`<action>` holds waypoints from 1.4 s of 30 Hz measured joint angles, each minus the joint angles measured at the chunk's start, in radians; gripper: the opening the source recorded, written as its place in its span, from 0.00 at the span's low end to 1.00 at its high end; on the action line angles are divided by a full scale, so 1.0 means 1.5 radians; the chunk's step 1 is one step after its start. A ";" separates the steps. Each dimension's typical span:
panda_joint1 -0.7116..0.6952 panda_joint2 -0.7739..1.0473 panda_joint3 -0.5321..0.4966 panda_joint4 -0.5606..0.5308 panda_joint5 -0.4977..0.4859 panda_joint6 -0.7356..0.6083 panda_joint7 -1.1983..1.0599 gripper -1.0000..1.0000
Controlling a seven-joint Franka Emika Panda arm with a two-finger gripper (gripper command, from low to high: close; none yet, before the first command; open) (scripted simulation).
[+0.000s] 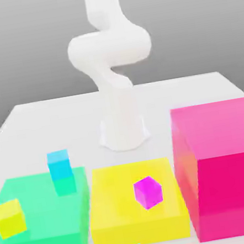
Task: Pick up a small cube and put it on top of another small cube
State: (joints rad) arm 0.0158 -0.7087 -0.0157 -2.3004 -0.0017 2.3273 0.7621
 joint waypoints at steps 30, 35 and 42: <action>0.020 0.729 -0.039 0.004 0.044 0.237 -0.328 0.50; 0.009 0.796 -0.027 0.016 0.048 0.288 -0.334 0.00; 0.012 0.763 -0.031 0.010 0.044 0.261 -0.331 0.00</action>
State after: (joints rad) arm 0.0345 0.4350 -0.0627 -2.2859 0.0641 2.7186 0.2661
